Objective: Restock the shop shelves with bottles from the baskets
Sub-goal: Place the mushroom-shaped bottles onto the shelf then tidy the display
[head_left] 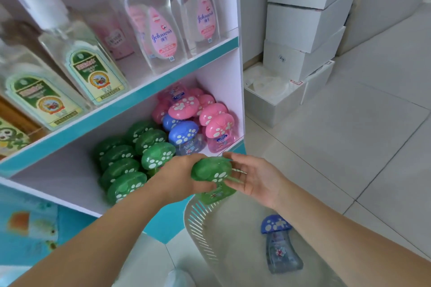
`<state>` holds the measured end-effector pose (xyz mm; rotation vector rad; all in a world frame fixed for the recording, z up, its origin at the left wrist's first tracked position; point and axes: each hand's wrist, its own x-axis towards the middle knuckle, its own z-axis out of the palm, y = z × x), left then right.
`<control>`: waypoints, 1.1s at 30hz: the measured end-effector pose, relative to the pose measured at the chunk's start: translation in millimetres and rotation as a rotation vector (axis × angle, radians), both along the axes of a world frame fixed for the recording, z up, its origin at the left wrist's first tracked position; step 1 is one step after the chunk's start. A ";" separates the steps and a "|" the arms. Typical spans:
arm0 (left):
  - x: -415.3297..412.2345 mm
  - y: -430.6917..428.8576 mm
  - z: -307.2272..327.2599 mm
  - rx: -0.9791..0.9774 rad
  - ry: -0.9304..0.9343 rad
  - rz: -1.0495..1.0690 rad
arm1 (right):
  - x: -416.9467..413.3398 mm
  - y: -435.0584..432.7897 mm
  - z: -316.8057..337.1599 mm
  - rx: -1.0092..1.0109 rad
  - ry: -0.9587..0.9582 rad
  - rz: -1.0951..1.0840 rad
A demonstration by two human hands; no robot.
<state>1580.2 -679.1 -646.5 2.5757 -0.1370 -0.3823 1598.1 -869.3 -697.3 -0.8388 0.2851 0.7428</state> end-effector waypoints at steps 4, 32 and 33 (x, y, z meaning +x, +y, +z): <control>9.8 26.5 11.4 -0.016 -0.084 0.185 | 13.6 37.2 13.3 -0.024 -0.181 0.088; 29.3 65.1 -47.9 0.544 -0.202 0.330 | 44.2 93.0 -41.4 -0.274 -0.122 0.339; 29.3 60.4 -46.0 0.562 -0.278 0.284 | 43.3 82.2 -45.4 -0.311 -0.118 0.325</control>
